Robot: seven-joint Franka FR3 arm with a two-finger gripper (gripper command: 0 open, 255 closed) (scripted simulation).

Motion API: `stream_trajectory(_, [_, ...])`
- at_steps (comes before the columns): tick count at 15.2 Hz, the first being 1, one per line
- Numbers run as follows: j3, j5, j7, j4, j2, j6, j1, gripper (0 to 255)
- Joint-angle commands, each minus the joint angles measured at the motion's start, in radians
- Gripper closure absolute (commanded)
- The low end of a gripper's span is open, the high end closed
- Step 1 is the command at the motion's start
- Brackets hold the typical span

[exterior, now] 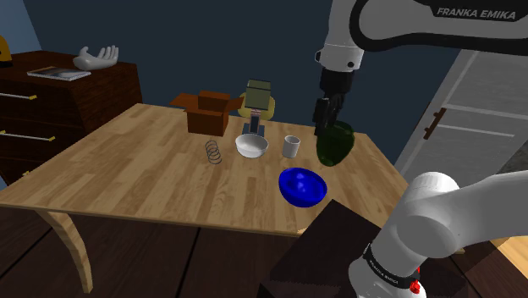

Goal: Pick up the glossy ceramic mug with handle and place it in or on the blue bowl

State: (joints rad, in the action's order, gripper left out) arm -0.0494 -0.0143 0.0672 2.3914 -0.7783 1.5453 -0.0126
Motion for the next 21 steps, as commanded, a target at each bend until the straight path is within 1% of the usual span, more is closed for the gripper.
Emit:
stream_trajectory(1, [0.0,0.0,0.0,0.0,0.0,0.0,0.0,0])
stream_trajectory(6, [0.067,-0.051,0.066,0.045,0.09,0.152,-0.033,0])
stream_trajectory(11, [0.134,-0.09,0.127,0.057,0.212,0.303,-0.063,0])
stream_trajectory(16, [0.199,-0.111,0.19,0.033,0.361,0.447,-0.088,0])
stream_trajectory(21, [0.259,-0.105,0.259,-0.025,0.53,0.576,-0.105,0])
